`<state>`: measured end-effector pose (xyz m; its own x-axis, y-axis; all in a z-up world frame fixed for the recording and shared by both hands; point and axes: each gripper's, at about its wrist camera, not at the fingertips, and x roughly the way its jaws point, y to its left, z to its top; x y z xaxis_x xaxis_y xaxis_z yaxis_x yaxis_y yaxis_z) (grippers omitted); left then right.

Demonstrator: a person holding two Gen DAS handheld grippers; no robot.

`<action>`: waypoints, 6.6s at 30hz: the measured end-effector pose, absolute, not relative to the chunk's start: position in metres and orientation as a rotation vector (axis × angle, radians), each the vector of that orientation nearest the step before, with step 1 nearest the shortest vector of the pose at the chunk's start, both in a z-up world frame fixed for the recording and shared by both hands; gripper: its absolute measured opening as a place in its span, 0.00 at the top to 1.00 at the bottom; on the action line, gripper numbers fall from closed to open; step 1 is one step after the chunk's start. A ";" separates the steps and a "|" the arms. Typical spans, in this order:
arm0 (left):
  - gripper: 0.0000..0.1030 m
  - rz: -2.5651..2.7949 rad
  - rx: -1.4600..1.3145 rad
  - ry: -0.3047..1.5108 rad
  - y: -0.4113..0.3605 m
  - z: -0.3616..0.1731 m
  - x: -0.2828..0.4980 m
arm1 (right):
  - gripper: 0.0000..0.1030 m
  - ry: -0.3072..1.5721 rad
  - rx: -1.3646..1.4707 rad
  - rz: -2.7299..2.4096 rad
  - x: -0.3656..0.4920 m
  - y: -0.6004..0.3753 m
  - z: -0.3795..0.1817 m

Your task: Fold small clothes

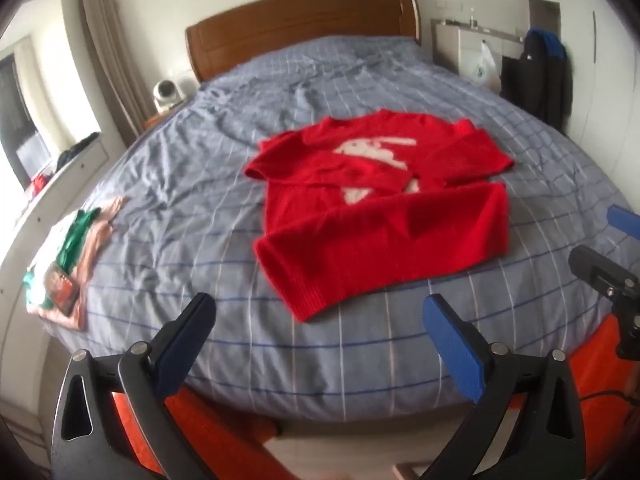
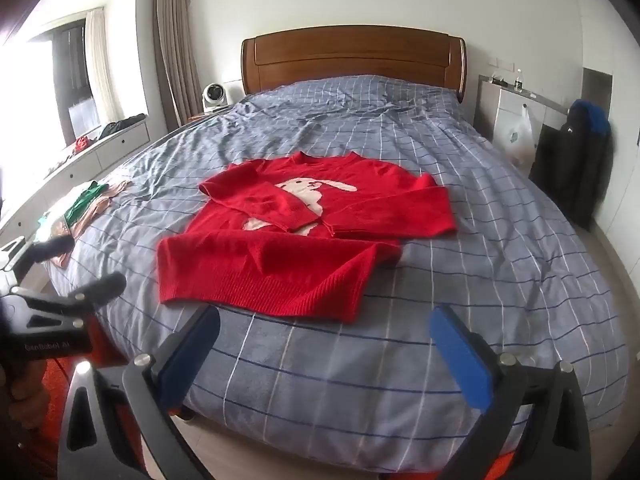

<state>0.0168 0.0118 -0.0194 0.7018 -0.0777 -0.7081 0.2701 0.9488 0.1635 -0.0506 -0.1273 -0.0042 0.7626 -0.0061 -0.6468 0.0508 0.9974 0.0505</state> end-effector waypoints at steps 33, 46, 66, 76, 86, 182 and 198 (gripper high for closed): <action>0.00 -0.244 0.191 0.755 0.017 -0.012 0.011 | 0.00 0.678 0.080 -0.169 -0.060 -0.141 0.005; 0.00 -0.243 0.171 0.765 0.021 -0.015 0.015 | 0.00 0.707 0.054 -0.169 -0.058 -0.134 -0.002; 0.00 -0.286 0.166 0.794 0.018 -0.020 0.015 | 0.00 0.715 0.053 -0.166 -0.057 -0.131 -0.005; 0.00 -0.286 0.168 0.796 0.018 -0.021 0.016 | 0.00 0.713 0.050 -0.157 -0.057 -0.130 -0.005; 0.00 -0.279 0.177 0.803 0.020 -0.026 0.016 | 0.00 0.725 0.052 -0.147 -0.055 -0.126 -0.007; 0.17 -0.045 0.026 0.966 0.120 -0.064 0.066 | 0.93 0.741 0.303 -0.181 0.120 -0.370 -0.049; 0.17 -0.121 0.117 0.979 0.079 -0.062 0.061 | 0.85 0.705 0.719 -0.519 0.004 -0.531 -0.128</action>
<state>0.0610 0.0795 -0.0621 0.5525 -0.0492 -0.8320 0.1545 0.9870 0.0442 0.0038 -0.5311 -0.1281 0.6560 -0.1872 -0.7312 0.6424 0.6470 0.4107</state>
